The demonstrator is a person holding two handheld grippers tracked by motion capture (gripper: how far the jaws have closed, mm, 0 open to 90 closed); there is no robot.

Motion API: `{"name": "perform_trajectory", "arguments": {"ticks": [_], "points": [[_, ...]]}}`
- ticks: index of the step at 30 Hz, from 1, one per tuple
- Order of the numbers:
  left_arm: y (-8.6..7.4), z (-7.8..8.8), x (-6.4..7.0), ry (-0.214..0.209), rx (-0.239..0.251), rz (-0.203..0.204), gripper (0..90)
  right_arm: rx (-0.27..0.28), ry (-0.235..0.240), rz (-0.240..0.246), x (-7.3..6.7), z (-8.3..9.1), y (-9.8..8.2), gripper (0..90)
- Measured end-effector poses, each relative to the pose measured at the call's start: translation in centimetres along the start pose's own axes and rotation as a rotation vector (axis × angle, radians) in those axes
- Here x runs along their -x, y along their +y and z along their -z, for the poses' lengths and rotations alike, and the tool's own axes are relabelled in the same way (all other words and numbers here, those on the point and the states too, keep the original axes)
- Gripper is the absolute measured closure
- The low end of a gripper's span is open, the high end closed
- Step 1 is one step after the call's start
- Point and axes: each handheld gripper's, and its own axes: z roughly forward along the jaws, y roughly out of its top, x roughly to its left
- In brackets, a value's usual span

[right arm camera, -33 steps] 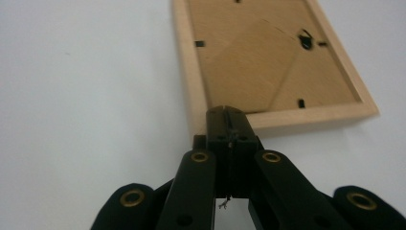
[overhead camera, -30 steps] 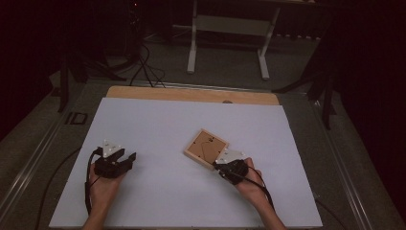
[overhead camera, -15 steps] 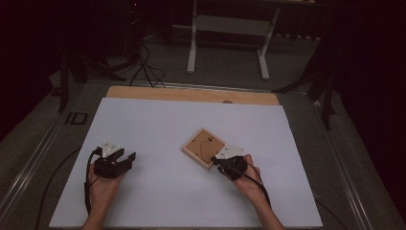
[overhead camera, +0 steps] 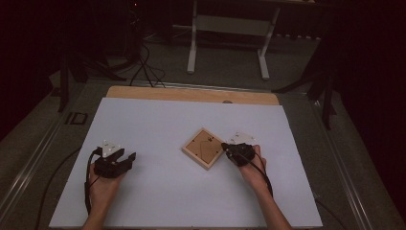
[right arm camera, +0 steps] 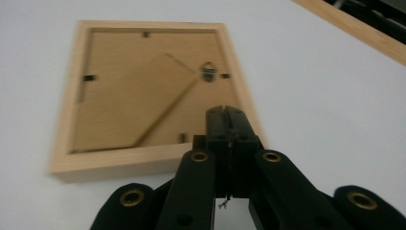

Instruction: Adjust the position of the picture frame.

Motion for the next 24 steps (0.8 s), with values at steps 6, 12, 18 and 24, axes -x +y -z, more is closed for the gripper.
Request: {"name": "perform_trajectory", "arguments": {"ticks": [6,12,18,24], "points": [[0.0,0.0,0.0,-0.001,0.0,-0.004,50.7,0.011,-0.031,-0.049,1.2,-0.6,0.4,89.6],[0.0,0.0,0.0,-0.002,0.001,-0.004,50.7,0.0,-0.045,-0.078,1.8,-1.3,0.3,89.6],[0.0,0.0,0.0,-0.002,0.002,0.0,50.7,-0.021,-0.048,-0.091,2.2,-2.1,0.4,89.7],[0.0,0.0,0.0,-0.003,0.001,-0.003,50.6,-0.044,-0.05,-0.101,2.2,-2.7,0.2,89.7]]}}
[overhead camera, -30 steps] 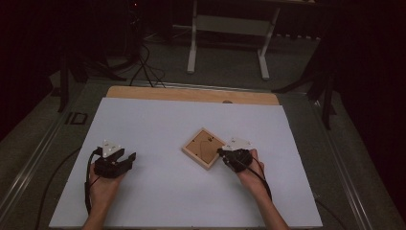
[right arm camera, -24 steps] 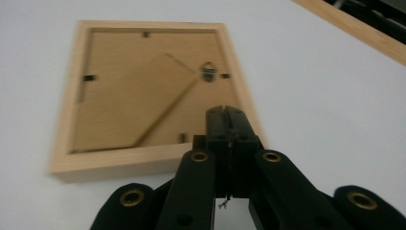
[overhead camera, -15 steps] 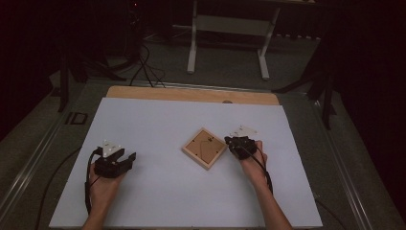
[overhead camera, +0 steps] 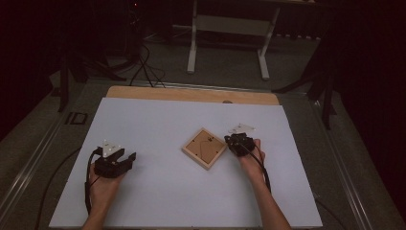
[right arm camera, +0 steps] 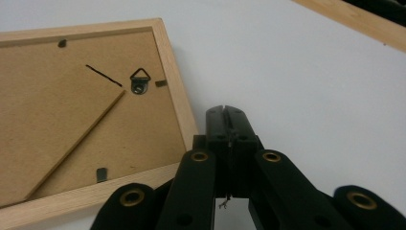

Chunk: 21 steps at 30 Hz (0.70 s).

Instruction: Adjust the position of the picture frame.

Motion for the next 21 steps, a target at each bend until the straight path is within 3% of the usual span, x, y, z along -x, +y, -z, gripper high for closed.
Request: {"name": "perform_trajectory", "arguments": {"ticks": [21], "points": [[-0.01,0.03,-0.06,0.0,0.003,0.006,50.6,-0.023,-0.004,0.019,-0.14,-0.03,-0.14,89.7]]}}
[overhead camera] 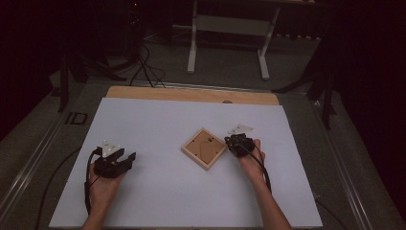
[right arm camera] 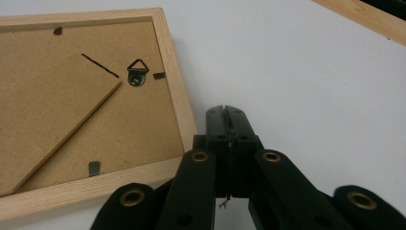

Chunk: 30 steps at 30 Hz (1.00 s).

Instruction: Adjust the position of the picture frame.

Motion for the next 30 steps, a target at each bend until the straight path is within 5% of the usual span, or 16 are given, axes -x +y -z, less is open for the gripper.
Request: {"name": "perform_trajectory", "arguments": {"ticks": [30], "points": [[0.1,0.1,0.6,-0.02,0.007,-0.008,50.7,0.007,0.054,0.063,-1.8,2.0,-1.6,89.7]]}}
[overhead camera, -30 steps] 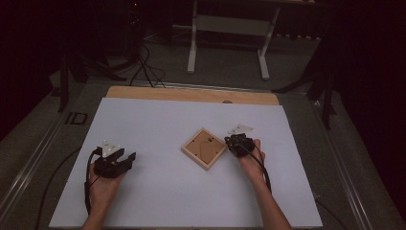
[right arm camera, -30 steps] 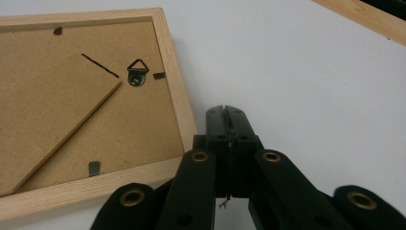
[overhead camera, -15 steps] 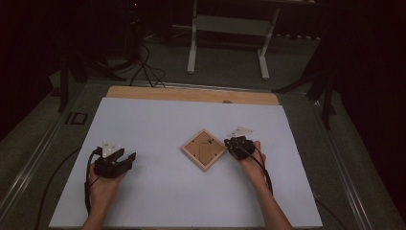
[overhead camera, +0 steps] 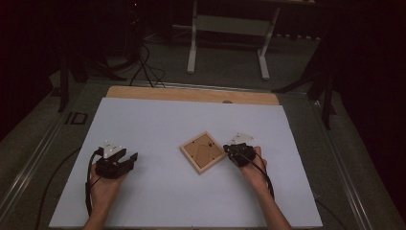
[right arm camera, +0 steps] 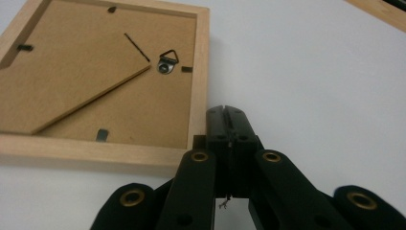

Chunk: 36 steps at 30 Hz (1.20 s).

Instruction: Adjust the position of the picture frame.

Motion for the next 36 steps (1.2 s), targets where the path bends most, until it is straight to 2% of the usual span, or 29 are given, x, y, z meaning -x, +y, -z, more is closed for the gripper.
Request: {"name": "perform_trajectory", "arguments": {"ticks": [8,14,15,16,23,27,30,36], "points": [[0.1,-0.1,0.8,-0.018,-0.006,-0.023,50.7,0.008,0.022,0.012,-1.4,0.8,-0.7,89.7],[0.0,-0.1,1.3,-0.037,-0.008,-0.023,51.0,0.01,0.046,0.032,-2.4,1.1,-0.8,89.7],[0.0,0.0,1.8,-0.049,-0.006,-0.04,51.0,0.012,0.047,0.036,-2.5,1.1,-0.8,89.7],[0.0,0.1,2.0,-0.056,-0.005,-0.044,51.1,0.014,0.056,0.042,-3.1,1.2,-0.8,89.7],[0.1,0.1,3.0,-0.087,-0.003,-0.071,51.0,0.028,0.082,0.054,-4.1,1.1,-0.7,89.7],[0.1,0.1,3.4,-0.11,-0.002,-0.072,51.7,0.033,0.094,0.061,-4.6,1.1,-0.6,89.7],[0.1,0.1,3.7,-0.131,-0.002,-0.069,53.7,0.036,0.101,0.065,-4.9,1.1,-0.6,89.6],[0.1,0.0,4.7,-0.188,-0.006,-0.091,61.7,0.046,0.118,0.07,-5.6,1.1,-0.6,89.7]]}}
